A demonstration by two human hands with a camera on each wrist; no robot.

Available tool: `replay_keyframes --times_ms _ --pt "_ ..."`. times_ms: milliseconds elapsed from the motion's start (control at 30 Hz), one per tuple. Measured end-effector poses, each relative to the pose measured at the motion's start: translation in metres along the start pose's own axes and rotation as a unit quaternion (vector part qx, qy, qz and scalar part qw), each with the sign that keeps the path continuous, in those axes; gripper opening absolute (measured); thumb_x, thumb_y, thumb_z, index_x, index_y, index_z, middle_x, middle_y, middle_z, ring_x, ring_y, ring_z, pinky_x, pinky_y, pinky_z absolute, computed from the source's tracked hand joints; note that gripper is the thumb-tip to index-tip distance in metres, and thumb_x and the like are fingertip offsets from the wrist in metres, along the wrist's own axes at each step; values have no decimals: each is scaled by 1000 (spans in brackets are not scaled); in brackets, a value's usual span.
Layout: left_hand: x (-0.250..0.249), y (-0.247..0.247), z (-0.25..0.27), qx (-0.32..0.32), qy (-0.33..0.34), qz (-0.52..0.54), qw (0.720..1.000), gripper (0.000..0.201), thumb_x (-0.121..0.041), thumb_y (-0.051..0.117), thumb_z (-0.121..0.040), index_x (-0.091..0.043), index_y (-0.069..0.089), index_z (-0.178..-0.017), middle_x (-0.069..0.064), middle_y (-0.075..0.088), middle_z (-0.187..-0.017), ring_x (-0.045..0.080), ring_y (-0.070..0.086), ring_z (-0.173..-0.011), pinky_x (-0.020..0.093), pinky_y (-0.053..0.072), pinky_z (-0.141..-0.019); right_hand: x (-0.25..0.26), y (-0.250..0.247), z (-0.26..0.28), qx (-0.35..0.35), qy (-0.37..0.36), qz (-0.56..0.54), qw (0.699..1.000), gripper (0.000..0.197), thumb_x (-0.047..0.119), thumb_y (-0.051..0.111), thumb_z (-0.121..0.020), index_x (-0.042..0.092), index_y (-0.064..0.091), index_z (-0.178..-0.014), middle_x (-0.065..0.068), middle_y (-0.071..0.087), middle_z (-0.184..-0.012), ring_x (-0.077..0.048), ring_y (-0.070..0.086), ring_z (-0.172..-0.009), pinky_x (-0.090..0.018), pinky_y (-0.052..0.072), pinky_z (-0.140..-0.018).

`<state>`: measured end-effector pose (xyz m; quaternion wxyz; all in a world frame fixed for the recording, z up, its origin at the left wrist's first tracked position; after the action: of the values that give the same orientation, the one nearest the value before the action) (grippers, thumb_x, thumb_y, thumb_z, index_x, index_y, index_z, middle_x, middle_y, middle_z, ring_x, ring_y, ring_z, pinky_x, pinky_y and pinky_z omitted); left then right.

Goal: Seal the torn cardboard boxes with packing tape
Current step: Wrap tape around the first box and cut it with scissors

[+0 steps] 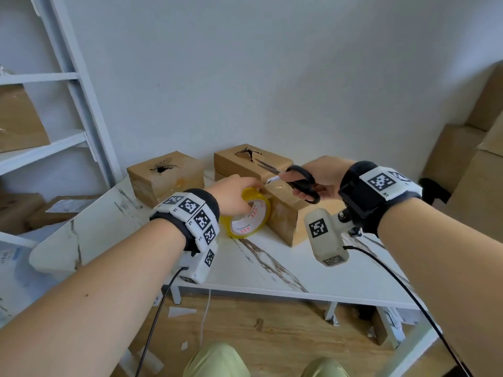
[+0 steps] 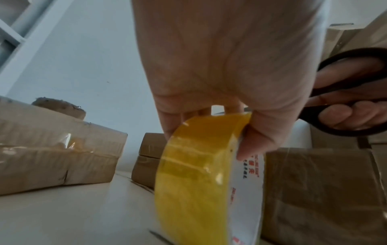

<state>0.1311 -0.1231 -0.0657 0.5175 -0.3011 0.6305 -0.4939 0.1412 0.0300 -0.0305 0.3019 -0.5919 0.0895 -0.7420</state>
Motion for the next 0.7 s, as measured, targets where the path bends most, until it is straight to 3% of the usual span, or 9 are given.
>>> replay_keyframes --times_ms 100,200,333,433,500,600,700 --pt "-3 3 -2 13 -1 -14 1000 69 -7 58 -82 -32 36 -142 9 52 -130 26 49 -117 42 45 -96 -7 1 1 17 13 10 1000 28 32 61 -89 6 53 -85 -14 49 -71 -19 37 -54 -22 32 -47" --pt "-4 4 -6 27 -5 -17 999 74 -7 62 -80 -33 34 -144 2 45 -141 24 48 -123 40 45 -99 -10 -6 -2 -6 18 -4 1000 29 30 68 -84 4 56 -89 -13 54 -66 -20 42 -52 -24 34 -47" --pt "-2 3 -16 25 -11 -2 1000 68 -26 68 -81 -37 39 -141 -1 43 -145 23 45 -128 39 41 -103 -13 -7 -4 -4 15 -23 1000 26 28 67 -85 6 59 -74 -13 57 -63 -19 43 -51 -24 35 -49" --pt "-4 6 -20 15 -18 15 1000 62 -35 65 -84 -36 39 -141 -2 43 -146 22 42 -131 34 38 -105 -15 -11 -5 -22 15 -35 999 28 32 71 -81 5 61 -81 -9 63 -57 -15 47 -45 -22 39 -44" --pt "-6 6 -23 10 -24 36 999 61 -28 64 -85 -33 40 -141 0 43 -145 22 42 -130 32 37 -103 -17 -17 -1 -26 24 -31 999 37 39 72 -78 5 60 -88 -9 65 -58 -15 49 -44 -19 42 -43" --pt "-6 2 -26 17 -32 79 996 60 -13 65 -81 -29 47 -137 2 47 -140 20 46 -121 28 40 -95 -22 -21 7 5 38 -25 999 38 45 67 -81 8 58 -86 -9 63 -63 -12 53 -39 -17 46 -41" --pt "-9 1 -26 41 -28 95 994 63 -4 65 -77 -30 51 -133 1 48 -135 17 45 -114 24 37 -85 -25 -24 14 20 45 -44 998 35 40 68 -81 7 60 -85 -6 62 -54 -11 56 -38 -17 48 -42"
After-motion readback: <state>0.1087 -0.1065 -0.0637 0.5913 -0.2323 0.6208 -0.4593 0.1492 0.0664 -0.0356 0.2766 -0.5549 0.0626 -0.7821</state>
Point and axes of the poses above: each hand's wrist, its own z-axis away from the middle knuckle, its own y-axis out of the palm, x = y × z, the point moved 6 cm from there along -z, towards the middle knuckle
